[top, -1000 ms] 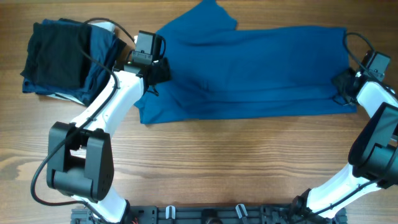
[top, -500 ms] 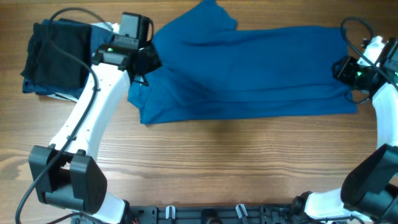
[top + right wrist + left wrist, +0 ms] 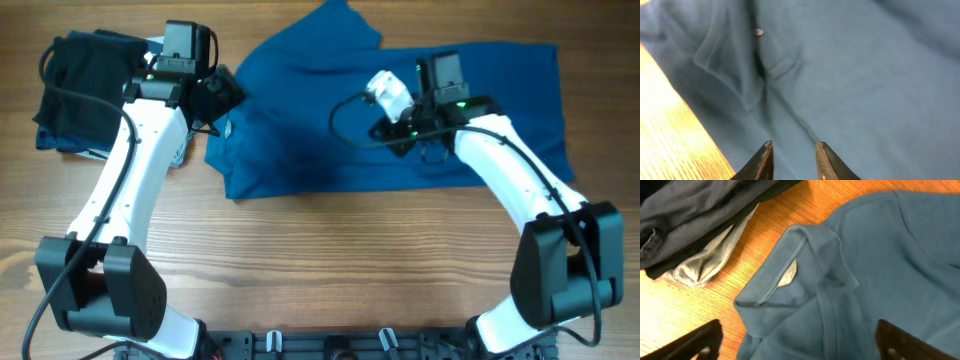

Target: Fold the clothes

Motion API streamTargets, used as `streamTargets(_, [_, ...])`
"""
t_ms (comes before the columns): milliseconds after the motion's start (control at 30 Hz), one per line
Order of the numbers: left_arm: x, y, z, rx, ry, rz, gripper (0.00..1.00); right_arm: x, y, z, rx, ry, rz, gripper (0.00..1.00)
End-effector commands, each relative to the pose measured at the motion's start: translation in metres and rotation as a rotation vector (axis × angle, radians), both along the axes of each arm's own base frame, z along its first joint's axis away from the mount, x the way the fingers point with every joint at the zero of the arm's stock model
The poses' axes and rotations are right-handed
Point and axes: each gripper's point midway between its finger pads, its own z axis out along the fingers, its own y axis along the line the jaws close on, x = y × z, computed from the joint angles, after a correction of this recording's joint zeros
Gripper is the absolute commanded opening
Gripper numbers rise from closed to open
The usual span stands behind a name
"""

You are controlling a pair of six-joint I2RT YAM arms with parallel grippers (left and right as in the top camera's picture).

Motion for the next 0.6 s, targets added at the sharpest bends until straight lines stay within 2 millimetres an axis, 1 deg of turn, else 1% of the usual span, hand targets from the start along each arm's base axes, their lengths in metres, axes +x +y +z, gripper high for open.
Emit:
streamTargets(0, [0.002,0.004,0.009,0.006,-0.025,0.016,1.00,-0.006,0.018,-0.021,-0.166,-0.064,0.145,0.33])
streamTargets(100, [0.002,0.004,0.009,0.006,-0.025,0.016,1.00,-0.014,0.033,-0.036,-0.233,-0.067,0.203,0.33])
streamTargets(133, [0.002,0.004,0.009,0.006,-0.025,0.016,1.00,-0.016,0.035,-0.043,-0.257,-0.059,0.209,0.33])
streamTargets(200, [0.002,0.004,0.009,0.006,-0.025,0.016,1.00,-0.015,0.031,-0.051,-0.288,-0.050,0.201,0.33])
streamTargets(300, [0.002,0.004,0.009,0.006,-0.025,0.016,1.00,-0.018,0.029,-0.060,-0.297,-0.021,0.195,0.37])
streamTargets(333, [0.002,0.004,0.009,0.006,-0.025,0.016,1.00,-0.019,0.030,-0.063,-0.295,-0.011,0.194,0.41])
streamTargets(367, [0.002,0.004,0.009,0.006,-0.025,0.016,1.00,-0.021,0.030,-0.066,-0.296,-0.005,0.195,0.42])
streamTargets(433, [0.002,0.004,0.009,0.006,-0.025,0.016,1.00,-0.024,0.029,-0.076,-0.305,0.019,0.198,0.42])
streamTargets(467, [0.002,0.004,0.009,0.006,-0.025,0.016,1.00,-0.028,0.031,-0.080,-0.289,0.044,0.202,0.42])
streamTargets(567, [0.002,0.004,0.009,0.006,-0.025,0.016,1.00,-0.033,0.034,-0.085,-0.271,0.071,0.212,0.42])
